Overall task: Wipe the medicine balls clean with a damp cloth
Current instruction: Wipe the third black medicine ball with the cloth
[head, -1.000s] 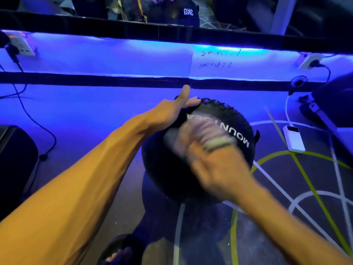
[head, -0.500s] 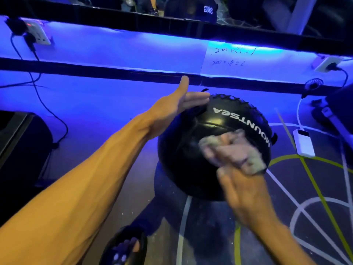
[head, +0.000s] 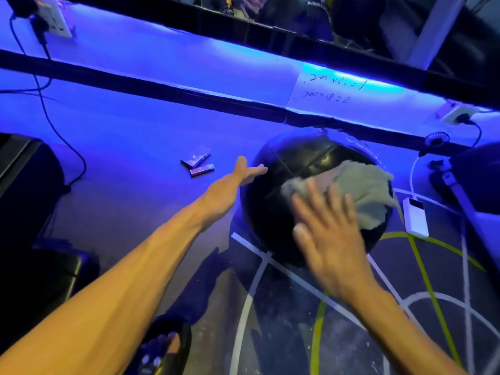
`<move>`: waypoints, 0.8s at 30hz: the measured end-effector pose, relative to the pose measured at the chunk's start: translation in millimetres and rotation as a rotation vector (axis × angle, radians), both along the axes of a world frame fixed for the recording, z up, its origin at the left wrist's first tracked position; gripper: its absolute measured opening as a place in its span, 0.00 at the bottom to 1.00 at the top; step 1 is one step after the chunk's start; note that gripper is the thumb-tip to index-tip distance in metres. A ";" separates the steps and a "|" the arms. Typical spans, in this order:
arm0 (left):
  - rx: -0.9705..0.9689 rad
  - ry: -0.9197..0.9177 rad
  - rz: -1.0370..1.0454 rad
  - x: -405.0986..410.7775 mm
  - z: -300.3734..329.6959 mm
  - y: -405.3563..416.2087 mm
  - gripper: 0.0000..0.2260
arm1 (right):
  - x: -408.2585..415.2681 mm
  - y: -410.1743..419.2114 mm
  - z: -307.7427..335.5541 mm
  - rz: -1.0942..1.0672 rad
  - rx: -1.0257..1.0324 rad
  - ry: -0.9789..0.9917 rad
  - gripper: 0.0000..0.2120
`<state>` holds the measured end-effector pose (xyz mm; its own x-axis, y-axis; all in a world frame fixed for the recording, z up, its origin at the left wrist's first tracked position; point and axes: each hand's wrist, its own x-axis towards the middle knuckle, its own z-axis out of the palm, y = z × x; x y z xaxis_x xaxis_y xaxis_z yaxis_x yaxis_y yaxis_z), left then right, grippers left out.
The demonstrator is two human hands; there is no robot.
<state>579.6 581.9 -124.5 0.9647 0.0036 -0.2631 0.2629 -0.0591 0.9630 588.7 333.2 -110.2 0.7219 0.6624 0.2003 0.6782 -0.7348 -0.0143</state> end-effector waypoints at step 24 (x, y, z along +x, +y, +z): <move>0.399 -0.050 -0.151 62.6 33.1 -5.1 0.32 | 10.2 6.7 -82.8 0.182 -0.260 -0.376 0.23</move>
